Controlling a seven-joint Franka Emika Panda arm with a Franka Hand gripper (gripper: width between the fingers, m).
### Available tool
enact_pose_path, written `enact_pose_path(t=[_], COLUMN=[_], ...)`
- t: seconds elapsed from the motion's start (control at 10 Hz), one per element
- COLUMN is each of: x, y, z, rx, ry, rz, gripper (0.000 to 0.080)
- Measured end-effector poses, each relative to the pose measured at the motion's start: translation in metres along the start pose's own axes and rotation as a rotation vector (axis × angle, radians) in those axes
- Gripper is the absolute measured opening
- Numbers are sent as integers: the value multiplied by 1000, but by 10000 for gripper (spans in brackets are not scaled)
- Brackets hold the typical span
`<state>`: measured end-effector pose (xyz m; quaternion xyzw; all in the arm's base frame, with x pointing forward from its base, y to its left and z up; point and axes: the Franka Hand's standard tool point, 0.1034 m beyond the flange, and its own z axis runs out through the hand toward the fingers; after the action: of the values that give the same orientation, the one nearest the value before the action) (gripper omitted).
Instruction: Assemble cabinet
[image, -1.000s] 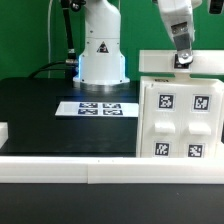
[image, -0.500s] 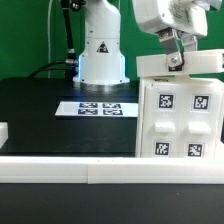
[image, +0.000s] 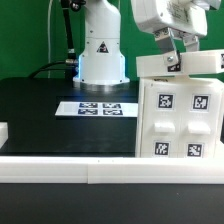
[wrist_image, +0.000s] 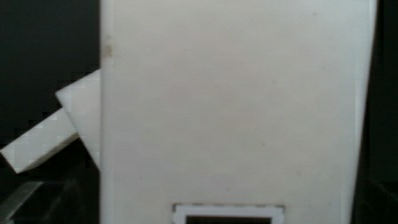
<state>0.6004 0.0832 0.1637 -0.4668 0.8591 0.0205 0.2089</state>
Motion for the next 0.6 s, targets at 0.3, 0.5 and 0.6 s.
enact_pose_path(t=[0.3, 0.5, 0.6], x=[-9, -8, -8], y=[-5, -4, -4], z=[-16, -15, -14], rx=[20, 18, 13], ry=[-27, -25, -25], rz=[-21, -26, -80], gripper=[797, 797, 797])
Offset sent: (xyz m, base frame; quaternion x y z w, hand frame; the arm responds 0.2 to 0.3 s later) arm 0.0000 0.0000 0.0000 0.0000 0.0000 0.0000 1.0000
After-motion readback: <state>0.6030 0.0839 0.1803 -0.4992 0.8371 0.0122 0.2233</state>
